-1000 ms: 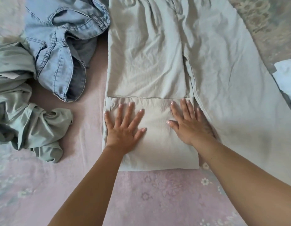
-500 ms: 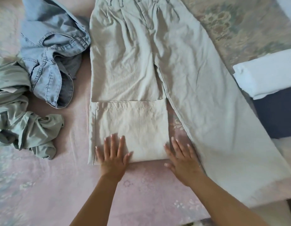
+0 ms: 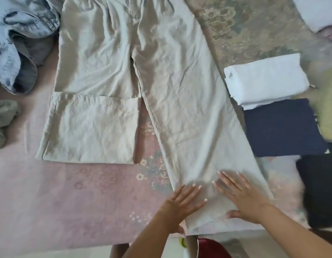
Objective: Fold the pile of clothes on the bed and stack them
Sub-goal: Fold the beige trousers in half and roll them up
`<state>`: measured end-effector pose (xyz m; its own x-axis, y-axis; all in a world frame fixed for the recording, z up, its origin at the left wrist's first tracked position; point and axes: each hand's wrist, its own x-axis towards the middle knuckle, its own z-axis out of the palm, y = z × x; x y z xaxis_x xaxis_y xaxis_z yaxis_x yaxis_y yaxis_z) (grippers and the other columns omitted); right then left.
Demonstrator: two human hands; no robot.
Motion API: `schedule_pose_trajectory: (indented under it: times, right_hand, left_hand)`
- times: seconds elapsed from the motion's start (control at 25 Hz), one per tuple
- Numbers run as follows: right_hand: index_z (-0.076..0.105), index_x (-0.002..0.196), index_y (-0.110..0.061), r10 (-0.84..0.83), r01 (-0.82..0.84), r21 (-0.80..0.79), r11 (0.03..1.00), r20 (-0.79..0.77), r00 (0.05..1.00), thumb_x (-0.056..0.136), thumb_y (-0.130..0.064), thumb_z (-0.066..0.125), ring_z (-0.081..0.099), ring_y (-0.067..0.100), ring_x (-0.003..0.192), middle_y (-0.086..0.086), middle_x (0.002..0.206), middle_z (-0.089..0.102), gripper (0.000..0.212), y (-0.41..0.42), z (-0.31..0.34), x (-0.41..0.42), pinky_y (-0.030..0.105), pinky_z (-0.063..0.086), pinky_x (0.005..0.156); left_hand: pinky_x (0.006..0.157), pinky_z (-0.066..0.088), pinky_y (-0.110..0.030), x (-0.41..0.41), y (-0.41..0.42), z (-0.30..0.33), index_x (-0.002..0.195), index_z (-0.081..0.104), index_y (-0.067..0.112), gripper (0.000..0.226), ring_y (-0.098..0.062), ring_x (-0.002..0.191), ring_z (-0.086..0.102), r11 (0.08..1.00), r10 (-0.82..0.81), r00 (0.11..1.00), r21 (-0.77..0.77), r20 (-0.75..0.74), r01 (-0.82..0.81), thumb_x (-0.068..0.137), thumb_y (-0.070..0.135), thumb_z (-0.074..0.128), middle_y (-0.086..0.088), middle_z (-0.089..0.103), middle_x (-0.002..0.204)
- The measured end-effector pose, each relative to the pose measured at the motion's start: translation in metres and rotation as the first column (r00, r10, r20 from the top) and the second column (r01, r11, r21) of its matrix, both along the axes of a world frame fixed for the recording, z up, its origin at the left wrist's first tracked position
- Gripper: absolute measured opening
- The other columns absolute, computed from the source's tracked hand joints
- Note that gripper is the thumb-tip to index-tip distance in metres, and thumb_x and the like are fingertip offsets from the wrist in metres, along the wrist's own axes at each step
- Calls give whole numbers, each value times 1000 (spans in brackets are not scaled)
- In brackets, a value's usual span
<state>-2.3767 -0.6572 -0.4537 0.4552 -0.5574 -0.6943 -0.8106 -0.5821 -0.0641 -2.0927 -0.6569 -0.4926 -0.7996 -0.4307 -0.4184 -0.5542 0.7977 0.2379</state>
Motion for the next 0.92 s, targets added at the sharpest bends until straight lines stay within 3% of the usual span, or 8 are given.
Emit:
schedule_pose_trajectory:
  times: [0.16,0.28,0.44,0.52,0.6,0.68,0.8,0.92]
  right_hand:
    - [22,147,-13,-24,21,90,996,31,999,32,-67,83,16,30,143,15,155,15,141,21,-9,-52,53,9,113]
    - [15,148,-11,-22,13,92,996,94,995,37,-53,90,14,28,144,13,156,14,141,17,-18,-68,51,8,114]
    - [10,149,-7,42,-29,-72,997,178,983,70,-42,77,14,31,144,13,157,6,109,16,-24,-97,48,8,116]
    - [6,151,-5,108,-53,-242,969,222,969,91,-20,36,7,33,146,16,158,6,69,17,-25,-113,46,5,117]
    - [7,149,-2,168,-96,-313,945,213,962,92,-3,4,10,36,144,23,155,15,58,13,-27,-124,47,4,118]
    - [20,143,8,243,-160,-339,927,218,945,94,-6,19,28,44,137,30,144,32,51,8,-20,-125,51,17,117]
    - [60,117,11,282,-242,-213,947,187,941,67,-4,67,61,38,111,25,121,61,53,7,3,-118,50,49,93]
    - [75,90,-6,201,-192,-68,979,174,964,75,-10,48,70,23,86,7,96,72,31,-15,33,-100,38,59,78]
  left_hand:
    - [113,10,-52,-39,43,-11,153,5,16,102,-25,145,20,982,-121,992,-141,34,125,76,47,65,-7,15,159]
    - [113,9,-54,-51,58,-19,151,18,12,68,-24,144,22,958,-125,987,-272,-103,93,89,21,42,-8,18,158]
    - [111,23,-52,-27,54,-21,151,9,2,89,-26,143,24,971,-100,995,-219,-17,94,83,45,49,-15,13,158]
    - [112,19,-50,-17,55,-20,149,16,0,67,-26,139,35,958,-113,992,-272,-54,94,92,28,38,-13,27,154]
    - [112,18,-48,-16,57,-18,137,36,-2,40,-27,127,51,971,-64,991,-239,-119,34,101,6,21,-14,50,140]
    - [106,30,-45,-19,56,-1,121,47,2,39,-27,111,63,971,3,987,-234,-161,-41,101,1,14,-15,65,121]
    - [98,44,-38,-17,54,28,113,55,6,42,-21,103,67,962,35,933,-241,-359,-129,101,1,15,-10,71,110]
    - [84,52,-22,-21,52,44,106,68,14,35,-14,89,70,960,227,829,-28,-511,-280,98,9,34,-3,73,99]
